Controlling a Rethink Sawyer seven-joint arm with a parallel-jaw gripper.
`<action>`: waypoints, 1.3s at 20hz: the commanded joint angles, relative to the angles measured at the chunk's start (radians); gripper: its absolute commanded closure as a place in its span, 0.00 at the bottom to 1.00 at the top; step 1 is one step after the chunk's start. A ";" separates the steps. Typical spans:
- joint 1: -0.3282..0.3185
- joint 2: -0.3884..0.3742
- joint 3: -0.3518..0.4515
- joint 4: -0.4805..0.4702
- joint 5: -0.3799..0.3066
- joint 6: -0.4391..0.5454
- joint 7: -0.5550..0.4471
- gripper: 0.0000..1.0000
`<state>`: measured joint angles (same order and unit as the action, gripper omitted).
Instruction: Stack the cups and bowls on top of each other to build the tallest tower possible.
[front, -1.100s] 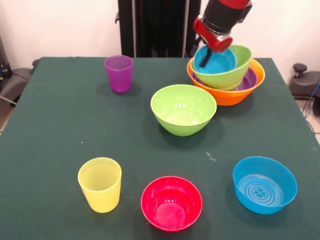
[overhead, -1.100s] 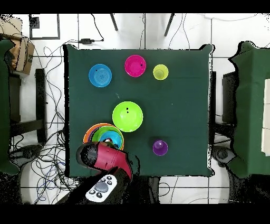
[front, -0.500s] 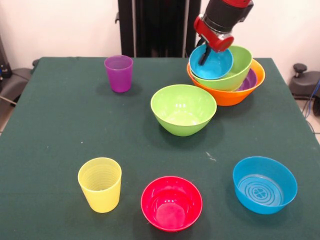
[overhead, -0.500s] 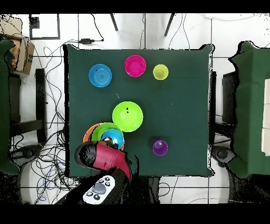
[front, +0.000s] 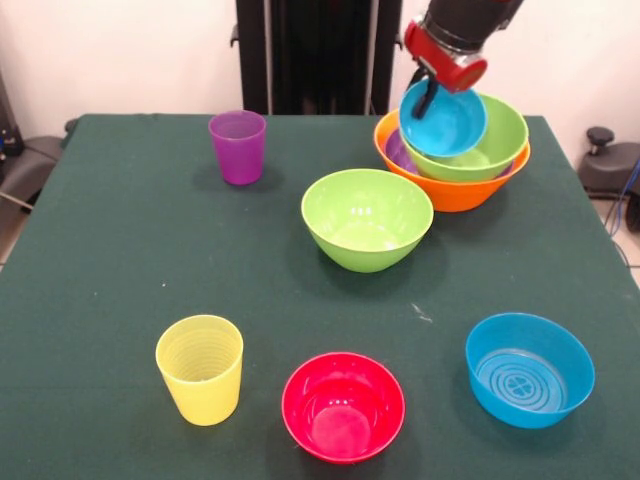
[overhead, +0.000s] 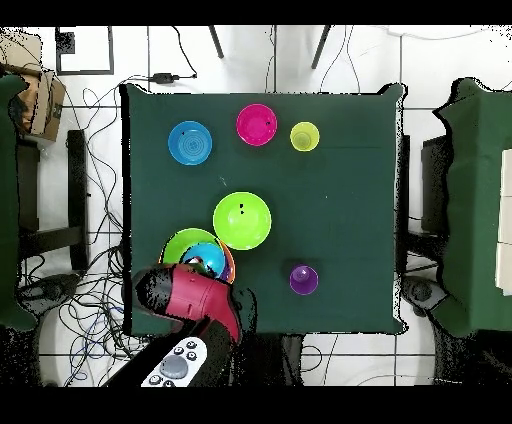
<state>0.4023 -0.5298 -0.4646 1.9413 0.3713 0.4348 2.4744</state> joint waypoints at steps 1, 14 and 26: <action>0.017 -0.049 0.034 -0.126 0.032 0.192 0.207 1.00; 0.010 -0.075 0.018 -0.143 0.025 0.254 0.201 1.00; 0.000 -0.061 0.024 -0.155 0.036 0.242 0.205 1.00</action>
<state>0.4145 -0.6093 -0.5110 1.8581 0.3707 0.6333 2.4744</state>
